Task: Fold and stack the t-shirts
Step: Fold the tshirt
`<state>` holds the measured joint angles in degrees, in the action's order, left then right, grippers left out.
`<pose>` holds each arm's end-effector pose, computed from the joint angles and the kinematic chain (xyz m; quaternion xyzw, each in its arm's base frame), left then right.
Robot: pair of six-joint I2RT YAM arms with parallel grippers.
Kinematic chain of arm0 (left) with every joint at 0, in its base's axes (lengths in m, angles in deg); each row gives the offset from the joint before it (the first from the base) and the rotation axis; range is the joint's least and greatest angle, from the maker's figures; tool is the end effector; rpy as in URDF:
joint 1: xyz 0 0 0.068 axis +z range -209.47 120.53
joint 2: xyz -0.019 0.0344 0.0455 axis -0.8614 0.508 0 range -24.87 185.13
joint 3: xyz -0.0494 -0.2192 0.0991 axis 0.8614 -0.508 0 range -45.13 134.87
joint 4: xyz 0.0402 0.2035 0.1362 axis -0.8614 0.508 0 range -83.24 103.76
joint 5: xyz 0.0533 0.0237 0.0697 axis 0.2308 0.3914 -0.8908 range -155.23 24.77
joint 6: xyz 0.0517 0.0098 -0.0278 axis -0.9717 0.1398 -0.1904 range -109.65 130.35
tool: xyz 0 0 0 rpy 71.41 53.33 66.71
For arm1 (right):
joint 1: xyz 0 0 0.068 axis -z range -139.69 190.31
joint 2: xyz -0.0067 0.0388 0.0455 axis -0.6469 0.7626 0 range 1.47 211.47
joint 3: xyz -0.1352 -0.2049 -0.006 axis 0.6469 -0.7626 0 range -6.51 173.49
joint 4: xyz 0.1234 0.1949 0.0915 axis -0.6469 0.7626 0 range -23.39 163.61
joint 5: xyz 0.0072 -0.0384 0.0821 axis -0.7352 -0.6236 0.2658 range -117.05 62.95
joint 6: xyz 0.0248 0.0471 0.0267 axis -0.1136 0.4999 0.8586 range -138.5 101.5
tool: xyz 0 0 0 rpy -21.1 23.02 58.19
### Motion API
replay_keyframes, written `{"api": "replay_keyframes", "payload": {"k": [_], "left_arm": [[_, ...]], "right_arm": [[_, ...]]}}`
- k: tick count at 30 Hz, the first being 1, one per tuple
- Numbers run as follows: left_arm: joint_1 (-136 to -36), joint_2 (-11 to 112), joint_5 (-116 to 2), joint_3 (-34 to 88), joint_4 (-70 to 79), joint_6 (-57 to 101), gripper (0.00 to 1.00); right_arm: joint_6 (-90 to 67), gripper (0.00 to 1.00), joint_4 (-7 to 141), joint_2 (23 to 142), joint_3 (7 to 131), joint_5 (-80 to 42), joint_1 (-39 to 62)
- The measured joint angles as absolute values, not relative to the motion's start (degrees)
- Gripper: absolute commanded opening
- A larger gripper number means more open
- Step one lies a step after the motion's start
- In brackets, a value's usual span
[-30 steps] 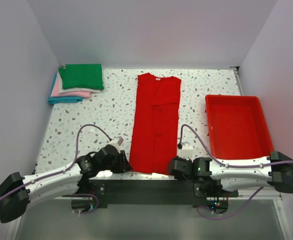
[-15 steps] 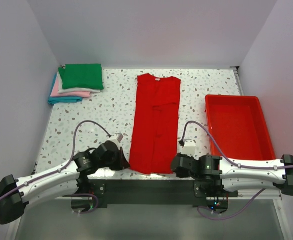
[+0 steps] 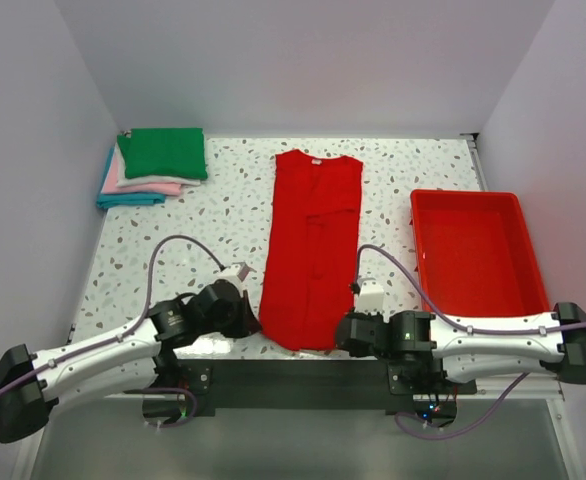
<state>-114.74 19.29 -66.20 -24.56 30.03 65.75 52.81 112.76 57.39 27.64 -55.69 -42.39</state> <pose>0.0955 -0.1366 0.1546 -0.0041 0.9299 -0.2980 0.2156 0.0419 0.1627 0.1748 -0.0472 0.9510 0.1261 0.2784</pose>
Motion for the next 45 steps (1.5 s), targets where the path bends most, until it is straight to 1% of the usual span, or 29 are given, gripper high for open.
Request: {"api": "replay_keyframes", "payload": {"k": [3, 6, 8, 10, 16, 22, 29, 35, 39, 40, 41, 42, 43, 44, 45], "left_arm": [[-113.8, 25.7, -68.0, -20.7, 27.6, 64.3, 0.0], [-111.5, 31.8, -68.8, -17.3, 23.8, 62.8, 0.0], [-108.3, 35.5, -69.4, -15.4, 20.7, 61.9, 0.0], [-105.3, 39.3, -70.1, -13.6, 17.4, 61.6, 0.0], [-99.7, 51.2, -72.3, -6.4, 9.3, 61.0, 0.0], [-94.5, 63.2, -71.8, 3.0, 3.2, 59.5, 0.0], [-89.3, 73.6, -69.5, 10.9, 0.2, 58.4, 0.0], [-87.1, 79.6, -66.8, 16.4, -0.7, 57.2, 0.0], [-86.1, 81.3, -65.5, 17.5, -1.3, 57.2, 0.01], [-85.8, 81.5, -65.3, 17.6, -1.4, 57.1, 0.05], [-85.5, 81.8, -64.9, 17.7, -1.4, 57.0, 0.09], [-85.2, 82.2, -64.3, 17.9, -1.4, 56.7, 0.26], [-84.9, 82.6, -63.8, 18.2, -1.4, 56.0, 0.38], [-84.5, 82.8, -63.3, 18.2, -1.8, 55.7, 0.54], [-84.0, 82.8, -62.7, 18.1, -2.1, 55.3, 0.59]], "right_arm": [[48.8, 0.0, 112.8, 59.2, 32.6, -57.3, -37.7], [41.7, 0.0, 108.3, 61.8, 35.8, -56.2, -27.0], [36.9, 0.0, 105.3, 64.4, 36.9, -55.4, -19.3], [32.6, 0.0, 103.3, 68.0, 38.4, -54.9, -13.6], [23.8, 0.0, 95.4, 80.4, 44.9, -51.5, -2.8], [19.7, 0.0, 89.4, 89.4, 50.6, -50.0, 4.1], [17.4, 0.0, 86.1, 96.0, 55.7, -47.8, 10.7], [16.6, 0.0, 84.6, 99.9, 59.7, -44.0, 16.3], [16.1, 0.01, 84.1, 103.0, 61.9, -41.8, 18.0], [16.0, 0.06, 83.9, 103.6, 62.2, -41.0, 18.4], [15.9, 0.21, 83.9, 104.3, 62.4, -40.5, 18.7], [15.9, 0.35, 83.9, 104.9, 62.8, -39.7, 18.9], [15.7, 0.47, 84.0, 105.5, 63.3, -39.2, 19.1], [15.0, 0.64, 84.4, 106.3, 64.2, -38.7, 19.4], [14.9, 0.7, 84.5, 107.0, 65.0, -38.2, 19.5]]}}
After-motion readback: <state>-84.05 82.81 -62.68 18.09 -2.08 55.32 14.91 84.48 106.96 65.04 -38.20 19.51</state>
